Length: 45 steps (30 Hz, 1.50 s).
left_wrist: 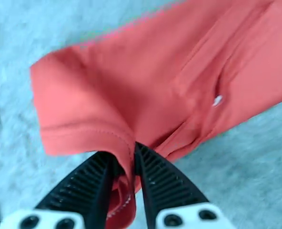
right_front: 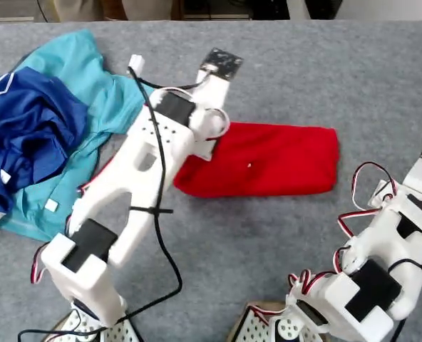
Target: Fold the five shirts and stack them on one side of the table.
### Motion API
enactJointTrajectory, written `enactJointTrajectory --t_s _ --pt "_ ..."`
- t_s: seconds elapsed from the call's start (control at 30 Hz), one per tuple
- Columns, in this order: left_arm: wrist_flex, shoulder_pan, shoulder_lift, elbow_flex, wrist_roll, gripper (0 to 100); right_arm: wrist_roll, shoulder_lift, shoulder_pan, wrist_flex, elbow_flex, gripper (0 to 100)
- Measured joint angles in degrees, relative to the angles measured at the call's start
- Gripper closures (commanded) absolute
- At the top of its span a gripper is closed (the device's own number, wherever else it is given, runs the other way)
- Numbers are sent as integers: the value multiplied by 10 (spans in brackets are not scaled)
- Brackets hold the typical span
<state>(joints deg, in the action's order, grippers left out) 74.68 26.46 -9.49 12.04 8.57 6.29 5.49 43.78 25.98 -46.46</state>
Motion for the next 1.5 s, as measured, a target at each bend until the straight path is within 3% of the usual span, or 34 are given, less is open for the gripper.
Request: enactJointTrajectory --t_s 0.27,0.57,0.93,1.23,1.5 --pt "-99 91 -11 1 -1 981 0 0 0 0 0 997" --pt "-155 158 -106 62 -88 981 0 0 0 0 0 997" --pt "-152 182 -311 351 -187 981 0 0 0 0 0 997" --pt "-102 231 -409 527 -193 976 0 0 0 0 0 997" --pt "-51 230 -425 586 -235 832 0 0 0 0 0 997"
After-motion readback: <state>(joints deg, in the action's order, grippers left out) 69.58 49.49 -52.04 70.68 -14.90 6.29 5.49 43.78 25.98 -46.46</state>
